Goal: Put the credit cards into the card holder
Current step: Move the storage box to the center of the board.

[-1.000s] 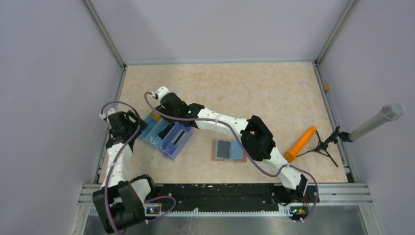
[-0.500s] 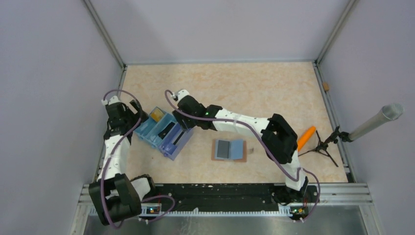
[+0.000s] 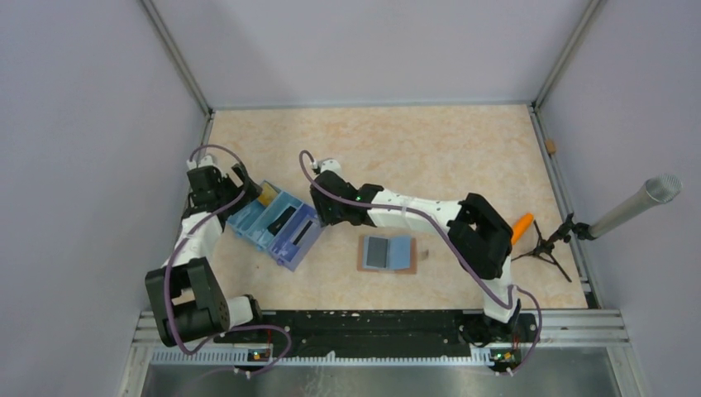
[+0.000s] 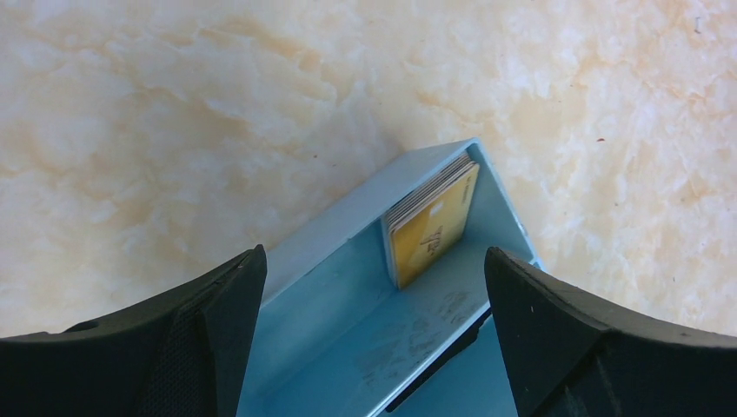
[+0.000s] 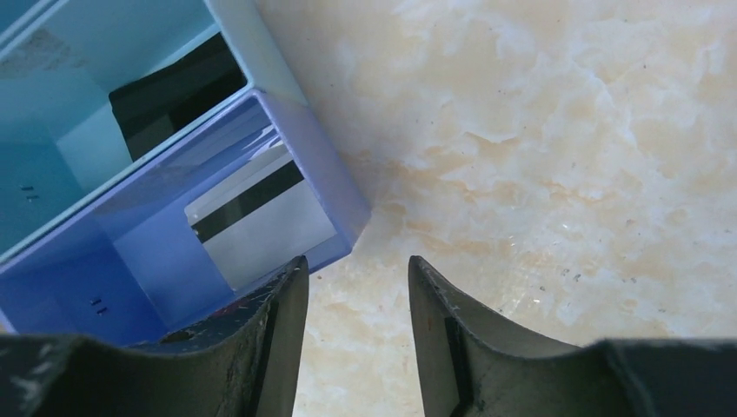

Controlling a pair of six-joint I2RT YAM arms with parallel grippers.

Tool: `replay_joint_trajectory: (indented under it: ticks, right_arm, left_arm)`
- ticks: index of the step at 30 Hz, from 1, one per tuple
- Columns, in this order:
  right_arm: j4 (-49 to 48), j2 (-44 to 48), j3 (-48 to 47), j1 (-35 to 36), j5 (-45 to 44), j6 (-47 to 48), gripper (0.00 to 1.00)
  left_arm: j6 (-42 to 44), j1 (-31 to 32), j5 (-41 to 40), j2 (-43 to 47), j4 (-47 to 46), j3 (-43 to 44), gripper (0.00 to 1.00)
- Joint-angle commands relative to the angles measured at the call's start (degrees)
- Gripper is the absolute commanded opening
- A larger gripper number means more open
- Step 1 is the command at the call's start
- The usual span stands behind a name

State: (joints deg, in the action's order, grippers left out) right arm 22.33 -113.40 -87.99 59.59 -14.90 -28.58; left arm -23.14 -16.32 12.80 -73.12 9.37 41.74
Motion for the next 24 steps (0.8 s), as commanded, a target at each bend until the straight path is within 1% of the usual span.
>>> replay_joint_trajectory:
  ticks: [1, 5, 8, 13, 15, 17, 19, 21, 22, 24]
  right_arm:
    - [-2.53, -0.30, 0.60, -2.47, 0.11, -3.10, 0.43]
    - [-4.72, -0.91, 1.49, -5.26, 0.52, -1.87, 0.37]
    - [-5.45, -2.27, 0.42, -6.68, 0.25, -0.23, 0.34]
    - [-6.83, -5.05, -3.32, -8.23, -2.01, 3.89, 0.34]
    - [-7.39, -6.43, -5.34, -9.11, -1.86, 5.94, 0.34]
    - [-7.41, -7.34, -7.35, -9.80, -0.70, 7.88, 0.34]
    - [-7.51, -7.41, -8.65, -10.00, 0.53, 9.83, 0.35]
    - [-7.82, -6.64, -9.12, -9.99, 1.87, 11.46, 0.39]
    - [-8.12, -6.00, -8.95, -9.98, 2.41, 12.09, 0.41]
    - [-8.82, -4.55, -8.14, -10.01, 3.40, 13.06, 0.44]
  left_arm:
    - [-2.04, 2.46, 3.15, 1.54, -3.43, -2.71, 0.98]
    - [-5.57, 3.82, 4.99, 4.00, -3.26, -6.43, 0.98]
    - [-7.10, 6.81, 5.04, 6.85, -2.85, -8.56, 0.98]
    - [-10.16, 13.14, 9.57, 10.35, -2.55, -9.93, 0.98]
    - [-9.78, 15.65, 9.94, 11.40, -0.43, -9.01, 0.98]
    - [-8.51, 15.96, 8.43, 12.52, 3.00, -6.96, 0.98]
    - [-6.25, 15.96, 4.76, 13.26, 7.34, -3.97, 0.99]
    - [-3.59, 15.92, -1.25, 13.40, 10.57, -1.51, 0.99]
    - [-3.83, 15.88, -5.03, 13.18, 12.17, -0.42, 0.99]
    - [-3.20, 15.88, -9.22, 12.25, 13.05, 0.81, 0.99]
